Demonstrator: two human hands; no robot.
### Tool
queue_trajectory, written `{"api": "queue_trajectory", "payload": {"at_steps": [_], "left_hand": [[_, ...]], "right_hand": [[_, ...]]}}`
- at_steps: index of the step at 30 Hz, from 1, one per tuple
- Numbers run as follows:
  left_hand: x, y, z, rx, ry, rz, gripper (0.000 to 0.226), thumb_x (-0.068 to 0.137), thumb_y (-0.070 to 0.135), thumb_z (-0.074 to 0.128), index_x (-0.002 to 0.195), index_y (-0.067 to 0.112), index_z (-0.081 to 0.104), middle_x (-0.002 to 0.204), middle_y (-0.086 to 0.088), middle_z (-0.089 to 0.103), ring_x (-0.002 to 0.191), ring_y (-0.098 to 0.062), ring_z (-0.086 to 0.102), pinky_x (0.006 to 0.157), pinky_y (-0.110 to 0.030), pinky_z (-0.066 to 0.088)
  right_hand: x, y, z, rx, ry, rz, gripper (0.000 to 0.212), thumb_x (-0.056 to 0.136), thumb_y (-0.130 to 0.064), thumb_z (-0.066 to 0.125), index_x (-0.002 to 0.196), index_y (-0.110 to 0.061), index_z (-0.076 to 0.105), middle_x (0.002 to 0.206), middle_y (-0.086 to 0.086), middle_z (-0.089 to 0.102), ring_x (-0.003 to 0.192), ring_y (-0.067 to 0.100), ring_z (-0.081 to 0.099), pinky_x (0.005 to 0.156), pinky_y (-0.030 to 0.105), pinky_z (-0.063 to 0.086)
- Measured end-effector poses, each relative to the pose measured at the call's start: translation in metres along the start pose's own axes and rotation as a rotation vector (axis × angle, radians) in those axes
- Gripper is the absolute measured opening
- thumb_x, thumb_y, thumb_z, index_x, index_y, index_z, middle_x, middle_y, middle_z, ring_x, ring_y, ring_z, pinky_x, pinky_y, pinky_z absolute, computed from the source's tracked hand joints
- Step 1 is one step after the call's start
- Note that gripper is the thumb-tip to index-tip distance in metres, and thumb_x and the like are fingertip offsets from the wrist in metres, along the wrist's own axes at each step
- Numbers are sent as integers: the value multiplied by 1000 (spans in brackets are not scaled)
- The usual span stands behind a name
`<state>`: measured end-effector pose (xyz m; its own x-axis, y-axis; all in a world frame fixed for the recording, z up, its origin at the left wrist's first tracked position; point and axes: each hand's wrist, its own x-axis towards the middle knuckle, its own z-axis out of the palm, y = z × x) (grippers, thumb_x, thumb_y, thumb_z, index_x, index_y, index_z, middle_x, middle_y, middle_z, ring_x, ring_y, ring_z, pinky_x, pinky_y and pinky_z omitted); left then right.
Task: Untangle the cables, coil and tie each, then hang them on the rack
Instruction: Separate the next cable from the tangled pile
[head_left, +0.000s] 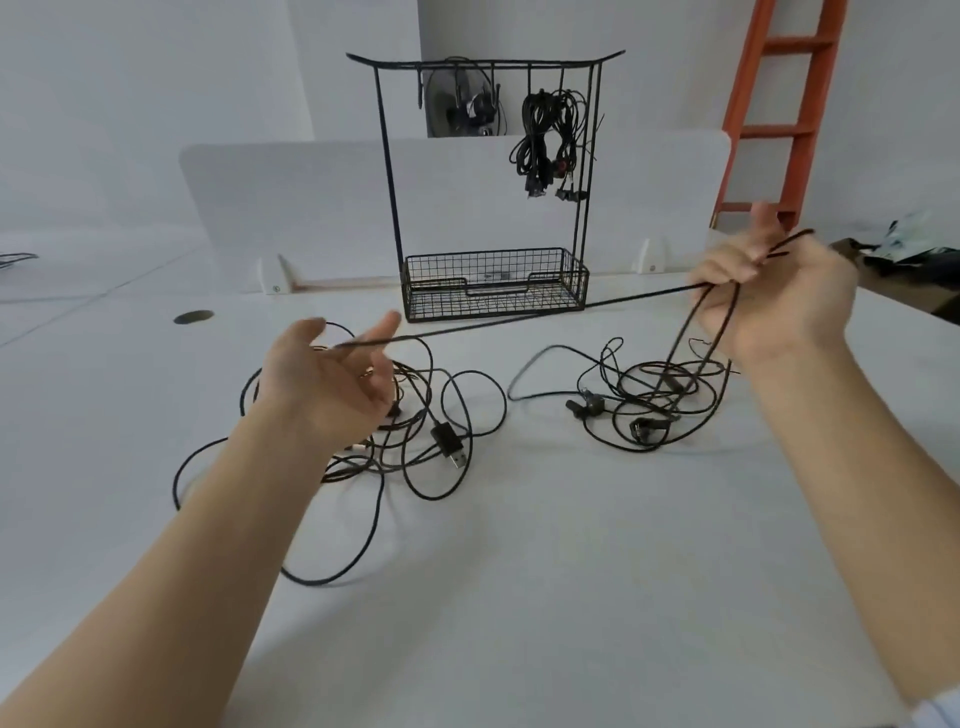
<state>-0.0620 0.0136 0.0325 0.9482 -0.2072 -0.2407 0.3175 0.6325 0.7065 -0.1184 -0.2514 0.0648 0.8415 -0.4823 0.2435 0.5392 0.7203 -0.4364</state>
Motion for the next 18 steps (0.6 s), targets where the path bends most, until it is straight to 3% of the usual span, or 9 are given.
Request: {"api": "queue_trajectory", "payload": {"at_steps": [3, 5, 7, 9, 11, 12, 15, 18], "left_hand": [[2, -1, -1, 146, 66, 13, 40, 96, 25, 32, 79, 7, 63, 65, -2, 71, 39, -11, 51, 42, -10, 35], [2, 0, 0, 235, 0, 41, 47, 95, 26, 35, 67, 10, 69, 69, -5, 71, 45, -14, 55, 43, -11, 39], [-2, -1, 4, 394, -136, 41, 56, 96, 28, 34, 58, 13, 73, 76, -7, 73, 54, -15, 60, 48, -14, 44], [-8, -6, 10, 578, -239, 24, 56, 97, 30, 33, 63, 14, 74, 77, -8, 73, 53, -15, 61, 49, -18, 43], [-12, -12, 16, 704, -276, 40, 52, 98, 30, 32, 70, 13, 73, 72, -9, 72, 48, -15, 58, 48, -22, 41], [-13, -14, 16, 758, -277, 67, 53, 98, 30, 32, 69, 13, 73, 69, -7, 71, 47, -14, 55, 48, -22, 40], [-10, -16, 15, 906, -240, 149, 60, 97, 27, 33, 54, 13, 73, 66, -5, 70, 48, -13, 52, 47, -21, 39], [-6, -19, 12, 951, -194, 177, 59, 97, 27, 36, 53, 14, 73, 63, -3, 68, 50, -13, 50, 50, -22, 38]], "right_hand": [[1, -4, -1, -265, -6, -89, 18, 65, -17, 39, 78, -15, 51, 40, -4, 40, 31, 9, 26, 38, 15, 20], [-1, 5, 0, -666, -47, -222, 17, 75, -17, 38, 80, -16, 54, 41, -6, 47, 31, 7, 29, 36, 14, 19], [-10, 22, 2, -1112, -228, -312, 30, 76, -25, 30, 82, -20, 59, 55, -10, 54, 39, 0, 38, 44, 17, 28], [-25, 43, 3, -1540, -462, -264, 48, 74, -47, 24, 93, -21, 60, 80, -11, 54, 62, -5, 48, 64, 23, 32], [-40, 62, 3, -1923, -603, -185, 70, 66, -73, 20, 107, -30, 57, 97, -11, 50, 83, 3, 48, 72, 26, 31], [-46, 69, 4, -2061, -692, -143, 68, 67, -78, 27, 110, -34, 55, 100, -12, 48, 86, 7, 47, 73, 27, 31], [-55, 84, 2, -2175, -911, -60, 35, 84, -58, 47, 105, -33, 60, 95, -10, 53, 84, 13, 51, 72, 28, 38], [-57, 86, -1, -1954, -846, -82, 31, 89, -47, 43, 85, -25, 63, 81, -8, 55, 72, 12, 48, 69, 29, 38]]}}
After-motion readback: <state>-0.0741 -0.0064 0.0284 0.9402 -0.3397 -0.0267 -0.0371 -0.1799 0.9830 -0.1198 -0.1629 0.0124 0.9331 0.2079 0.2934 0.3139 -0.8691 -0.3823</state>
